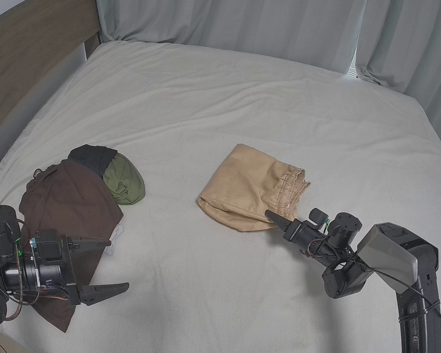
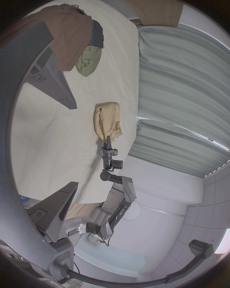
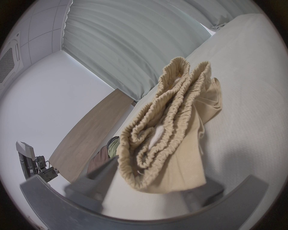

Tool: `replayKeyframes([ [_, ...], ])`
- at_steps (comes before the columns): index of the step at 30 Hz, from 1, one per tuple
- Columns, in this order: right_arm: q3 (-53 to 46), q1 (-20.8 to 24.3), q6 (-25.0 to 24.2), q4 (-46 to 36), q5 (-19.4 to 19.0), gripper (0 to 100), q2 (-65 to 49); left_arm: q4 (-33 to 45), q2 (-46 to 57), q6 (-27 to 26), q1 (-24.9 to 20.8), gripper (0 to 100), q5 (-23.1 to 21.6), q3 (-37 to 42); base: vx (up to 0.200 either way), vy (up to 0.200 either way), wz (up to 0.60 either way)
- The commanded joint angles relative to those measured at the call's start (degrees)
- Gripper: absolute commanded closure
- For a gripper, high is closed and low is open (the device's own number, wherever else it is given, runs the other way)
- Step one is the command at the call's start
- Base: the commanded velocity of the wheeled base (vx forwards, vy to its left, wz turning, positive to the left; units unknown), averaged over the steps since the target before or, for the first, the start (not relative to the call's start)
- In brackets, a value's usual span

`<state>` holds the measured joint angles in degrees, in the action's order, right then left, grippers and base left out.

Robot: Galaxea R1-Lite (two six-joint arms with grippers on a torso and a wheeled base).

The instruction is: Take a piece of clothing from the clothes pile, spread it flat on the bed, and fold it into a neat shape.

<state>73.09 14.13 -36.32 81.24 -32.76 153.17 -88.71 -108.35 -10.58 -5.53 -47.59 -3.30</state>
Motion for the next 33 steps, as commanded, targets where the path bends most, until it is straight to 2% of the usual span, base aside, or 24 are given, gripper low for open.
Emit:
replayKeyframes([
  [1, -5.77, -0.15, 0.37, -0.03, -0.11, 0, -2.09, 0.03, -0.02, 0.03, -0.27, 0, 0.04, 0.05, 0.000, 0.000, 0.00],
  [5, -14.47, 0.37, 1.60, -0.20, -0.11, 0, -5.69, -0.06, 0.16, 0.03, -0.18, 0, 0.04, -0.12, 0.000, 0.000, 0.00],
  [10, -22.56, 1.52, 5.82, 0.94, -0.11, 0, -8.42, -0.06, 0.33, 0.21, -0.18, 0, 0.13, -0.30, 0.000, 0.000, 0.00],
  [13, -25.19, 2.75, 6.70, 1.73, -0.11, 0, -9.56, -0.06, 0.33, 0.12, -0.18, 0, 0.04, -0.39, 0.000, 0.000, 0.00],
  [21, -31.17, 9.69, 6.70, 4.98, -0.20, 0, -16.24, -0.06, 0.51, 0.12, 0.00, 0, 0.13, -0.39, 0.000, 0.000, 0.00],
  [25, -29.06, 11.18, 5.55, 4.98, -0.91, 0, -18.88, -0.06, 0.42, 0.03, 0.09, 0, 0.13, -0.30, 0.000, 0.000, 0.00],
  [29, -17.99, 10.39, 0.02, 4.19, -1.52, 0, -19.05, -0.06, 0.51, 0.03, 0.00, 0, 0.13, -0.21, 0.000, 0.000, 0.00],
  [33, -10.25, 8.46, -1.04, 1.29, -1.70, 0, -17.30, -0.06, 0.33, 0.03, 0.09, 0, 0.13, -0.12, 0.000, 0.000, 0.00],
])
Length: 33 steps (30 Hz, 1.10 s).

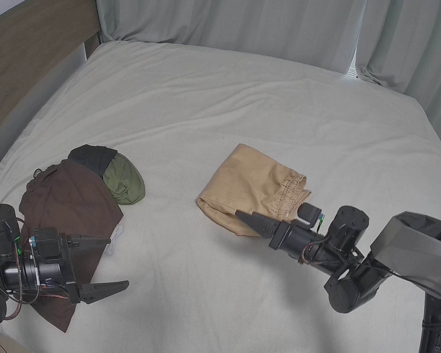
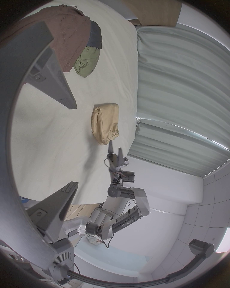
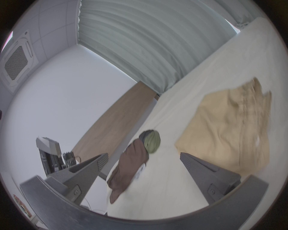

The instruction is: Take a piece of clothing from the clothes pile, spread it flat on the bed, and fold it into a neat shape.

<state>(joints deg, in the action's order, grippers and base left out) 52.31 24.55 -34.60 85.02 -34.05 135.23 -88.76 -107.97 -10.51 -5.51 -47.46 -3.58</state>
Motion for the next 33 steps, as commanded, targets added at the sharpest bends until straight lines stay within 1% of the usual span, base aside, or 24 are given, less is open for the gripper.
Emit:
replayKeyframes([
  [1, 17.30, -3.55, -4.87, -3.54, -0.58, 0, 2.93, -0.01, -0.22, -0.04, 0.24, 0, 0.00, -0.11, 0.000, 0.000, 0.00],
  [3, 22.31, -5.22, -7.59, -3.63, -0.40, 0, 6.19, 0.08, -0.31, -0.04, 0.24, 0, 0.00, -0.11, 0.000, 0.000, 0.00],
  [7, 26.09, -7.41, -8.29, -5.04, -0.40, 0, 9.09, -0.01, -0.48, -0.13, 0.15, 0, 0.00, 0.07, 0.000, 0.000, 0.00],
  [16, 28.64, -11.28, -7.68, -5.04, -0.23, 0, 15.77, -0.01, -0.66, -0.04, 0.15, 0, 0.00, 0.07, 0.000, 0.000, 0.00],
  [23, 28.73, -13.39, -6.54, -5.30, -0.23, 0, 18.05, 0.08, -0.75, -0.04, -0.29, 0, 0.00, 0.24, 0.000, 0.000, 0.00],
  [33, 28.29, -13.48, -4.16, -4.86, -0.32, 0, 19.63, 0.08, -0.66, -0.13, -0.29, 0, -0.09, 0.60, 0.000, 0.000, 0.00],
])
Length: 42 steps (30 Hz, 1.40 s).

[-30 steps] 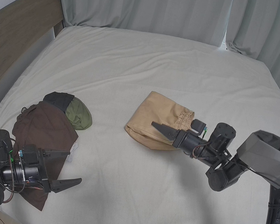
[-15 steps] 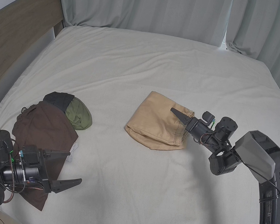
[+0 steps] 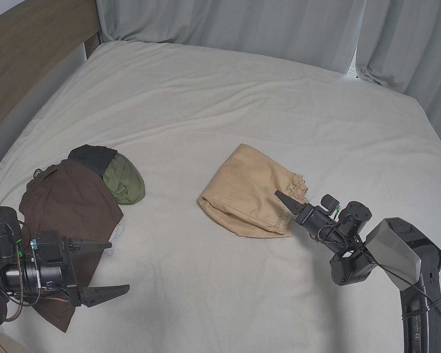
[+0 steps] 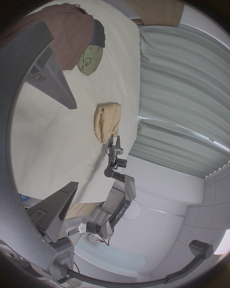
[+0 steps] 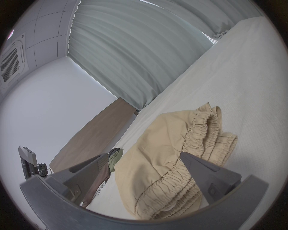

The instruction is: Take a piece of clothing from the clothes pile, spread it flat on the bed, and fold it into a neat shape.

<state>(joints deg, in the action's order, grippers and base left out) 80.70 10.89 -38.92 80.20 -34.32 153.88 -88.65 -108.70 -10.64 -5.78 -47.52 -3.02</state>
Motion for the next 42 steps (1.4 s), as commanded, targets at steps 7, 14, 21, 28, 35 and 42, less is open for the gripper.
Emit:
replayKeyframes([
  [7, -7.66, 0.54, 2.80, 0.83, -0.05, 0, -7.54, 0.06, 0.86, 0.10, -0.99, 0, -0.21, 0.12, 0.000, 0.000, 0.00],
  [14, -25.77, 0.10, 16.60, 1.27, -0.05, 0, -27.41, 0.14, 4.20, 0.45, -6.35, 0, -0.12, 1.44, 0.000, 0.000, 0.00],
  [21, -48.80, -2.36, 27.50, 0.31, 0.57, 0, -45.51, 0.23, 7.63, 0.62, -11.27, 0, 0.06, 1.44, 0.000, 0.000, 0.00],
  [28, -64.00, -8.25, 41.56, -2.16, 1.97, 0, -59.22, 1.46, 10.44, 0.36, -20.59, 0, 0.06, 3.02, 0.000, 0.000, 0.00],
  [35, -72.09, -13.00, 43.41, -6.20, 1.97, 0, -74.87, 2.96, 18.09, 2.12, -26.57, 0, 1.38, 3.02, 0.000, 0.000, 0.00],
  [42, -74.29, -13.87, 42.88, -14.90, 1.71, 0, -92.71, 9.02, 27.14, 2.64, -29.03, 0, 8.50, 3.02, 0.000, 0.000, 0.00],
])
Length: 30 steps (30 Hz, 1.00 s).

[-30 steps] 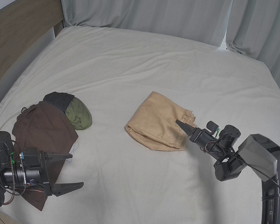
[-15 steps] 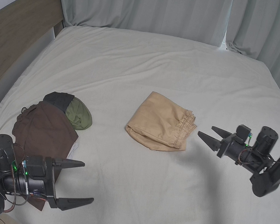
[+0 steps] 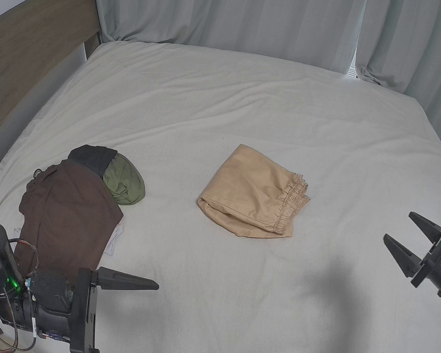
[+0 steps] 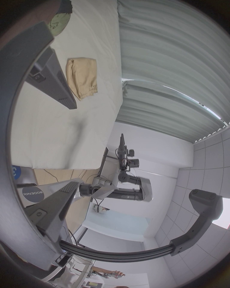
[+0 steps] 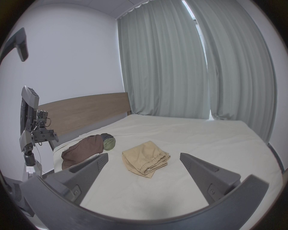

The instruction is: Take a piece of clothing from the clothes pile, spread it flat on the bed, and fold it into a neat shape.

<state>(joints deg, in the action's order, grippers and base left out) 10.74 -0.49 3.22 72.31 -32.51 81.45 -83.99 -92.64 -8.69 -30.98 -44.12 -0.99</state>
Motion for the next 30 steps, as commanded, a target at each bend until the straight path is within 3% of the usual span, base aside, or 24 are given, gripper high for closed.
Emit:
replayKeyframes([
  [1, -4.06, -2.41, 0.39, -10.88, -0.01, 0, -24.40, 6.30, 12.48, 0.96, -3.39, 0, 8.35, 0.99, 0.000, 0.000, 0.00],
  [2, -3.80, -2.24, 0.03, -17.21, -0.01, 0, -30.64, 8.58, 14.33, 1.40, -2.33, 0, 12.57, 0.99, 0.000, 0.000, 0.00],
  [4, -3.44, -2.06, -0.05, -21.60, -0.01, 0, -34.60, 9.99, 15.73, 1.57, -1.89, 0, 14.50, 0.99, 0.000, 0.000, 0.00],
  [5, -2.92, -1.89, -0.32, -29.25, 0.08, 0, -41.54, 11.83, 18.37, 2.19, -1.81, 0, 15.64, 0.99, 0.000, 0.000, 0.00],
  [6, -2.92, -1.89, -0.32, -29.25, 0.08, 0, -41.54, 11.83, 18.37, 2.19, -1.81, 0, 15.64, 0.99, 0.000, 0.000, 0.00],
  [7, -2.83, -1.89, -0.49, -37.69, 0.08, 0, -49.80, 13.24, 21.97, 2.72, -1.72, 0, 15.99, 0.99, 0.000, 0.000, 0.00],
  [9, -2.65, -1.97, -1.28, -44.28, 0.17, 0, -56.13, 14.03, 24.52, 2.89, -1.46, 0, 15.99, 0.99, 0.000, 0.000, 0.00],
  [14, -0.72, -1.97, -2.25, -59.13, 0.26, 0, -68.79, 14.65, 27.16, 2.72, 3.29, 0, 15.64, 0.99, 0.000, 0.000, 0.00],
  [20, -1.42, -1.89, -6.21, -64.14, 0.26, 0, -75.91, 19.04, 32.52, 2.89, 5.84, 0, 15.73, 0.99, 0.000, 0.000, 0.00],
  [24, -3.97, -1.45, -5.68, -64.67, 0.26, 0, -77.75, 25.90, 39.37, 3.15, 7.60, 0, 15.64, 0.99, 0.000, 0.000, 0.00],
  [28, -6.70, 1.01, -5.42, -65.37, -0.01, 0, -80.04, 36.97, 52.12, 8.87, 9.71, 0, 15.73, 0.99, 0.000, 0.000, 0.00],
  [30, -7.40, 1.28, -5.50, -65.46, -0.10, 0, -80.83, 38.73, 55.02, 10.01, 10.76, 0, 15.55, 0.99, 0.000, 0.000, 0.00],
])
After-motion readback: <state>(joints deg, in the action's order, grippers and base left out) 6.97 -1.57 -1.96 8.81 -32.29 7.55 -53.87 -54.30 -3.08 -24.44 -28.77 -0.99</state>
